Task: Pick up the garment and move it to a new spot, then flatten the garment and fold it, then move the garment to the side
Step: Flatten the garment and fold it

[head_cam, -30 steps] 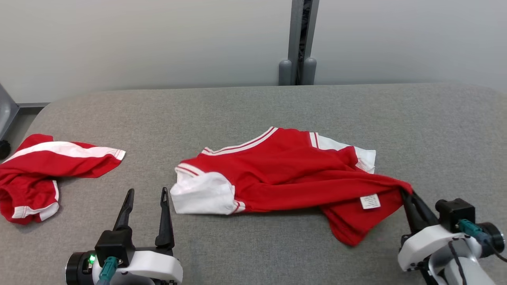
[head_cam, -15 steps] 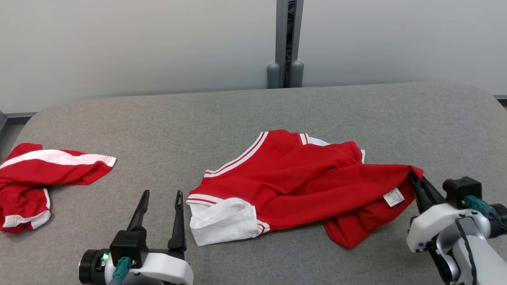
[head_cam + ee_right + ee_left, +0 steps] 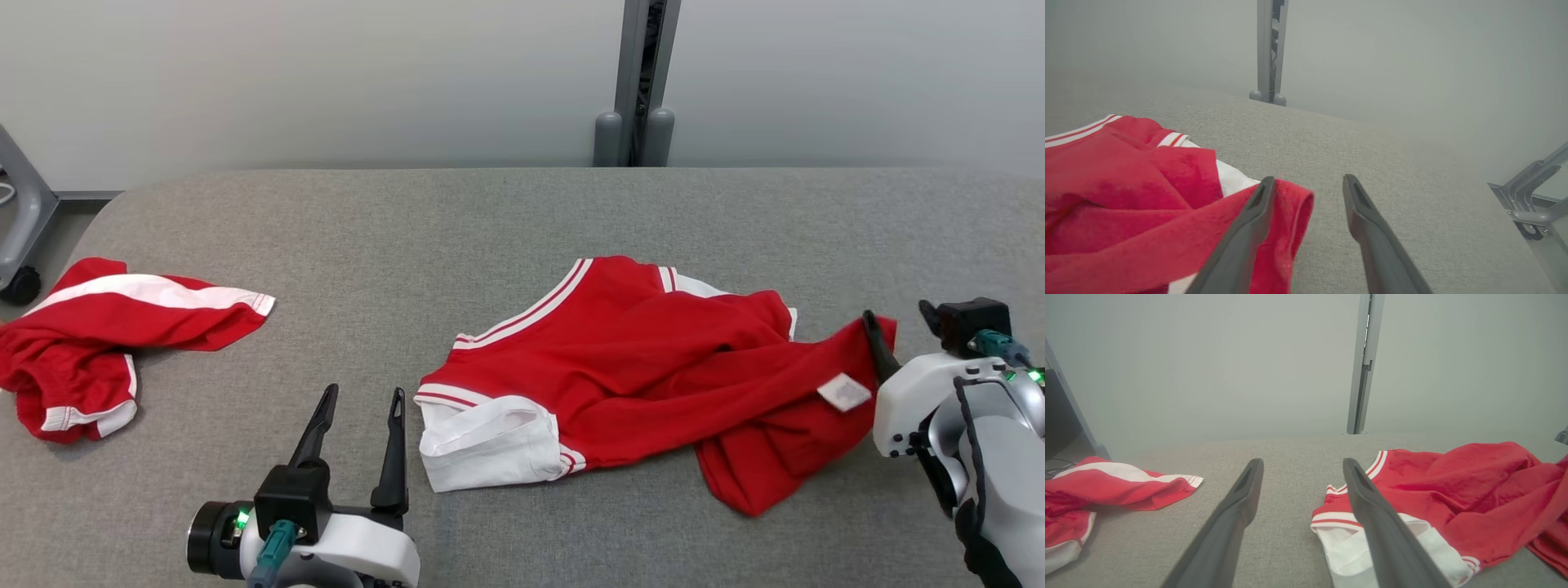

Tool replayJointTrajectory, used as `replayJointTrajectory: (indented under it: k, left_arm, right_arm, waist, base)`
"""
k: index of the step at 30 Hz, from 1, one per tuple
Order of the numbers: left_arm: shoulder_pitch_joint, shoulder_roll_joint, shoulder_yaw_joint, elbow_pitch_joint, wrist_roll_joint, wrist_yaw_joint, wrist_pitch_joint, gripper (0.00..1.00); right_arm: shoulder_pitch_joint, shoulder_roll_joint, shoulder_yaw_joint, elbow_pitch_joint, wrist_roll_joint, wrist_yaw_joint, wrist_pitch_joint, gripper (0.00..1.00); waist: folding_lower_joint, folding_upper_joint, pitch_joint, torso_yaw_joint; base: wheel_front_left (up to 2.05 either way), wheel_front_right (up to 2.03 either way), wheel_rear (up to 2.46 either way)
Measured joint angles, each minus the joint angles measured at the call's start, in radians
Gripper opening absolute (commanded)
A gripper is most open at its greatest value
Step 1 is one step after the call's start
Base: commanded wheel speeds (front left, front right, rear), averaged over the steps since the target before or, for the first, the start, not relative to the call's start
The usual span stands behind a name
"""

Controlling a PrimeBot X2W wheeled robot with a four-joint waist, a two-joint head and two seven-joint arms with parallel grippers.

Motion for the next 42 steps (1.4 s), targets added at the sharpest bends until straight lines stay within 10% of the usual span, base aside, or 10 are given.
replayJointTrajectory:
  k: [10,24,42]
  left_arm:
    - [0.0,0.0,-0.012,-0.014,-0.002,0.015,0.0,1.0]
    - [0.029,0.0,0.0,-0.054,-0.004,0.033,0.0,1.0]
    - [0.069,0.0,-0.055,-0.022,-0.037,0.05,0.0,1.0]
  right_arm:
    - [0.109,0.027,-0.166,-0.139,-0.167,0.0,-0.002,1.0]
    - [0.468,0.141,-0.092,-0.467,-0.13,0.0,-0.003,1.0]
    - [0.587,0.168,-0.156,-0.556,-0.139,0.0,-0.003,1.0]
  waist:
    - [0.0,0.0,0.006,-0.062]
    - [0.0,0.0,-0.027,-0.124]
    - [0.0,0.0,-0.079,-0.121]
  base:
    - [0.0,0.0,0.0]
    - [0.0,0.0,0.0]
    - [0.0,0.0,0.0]
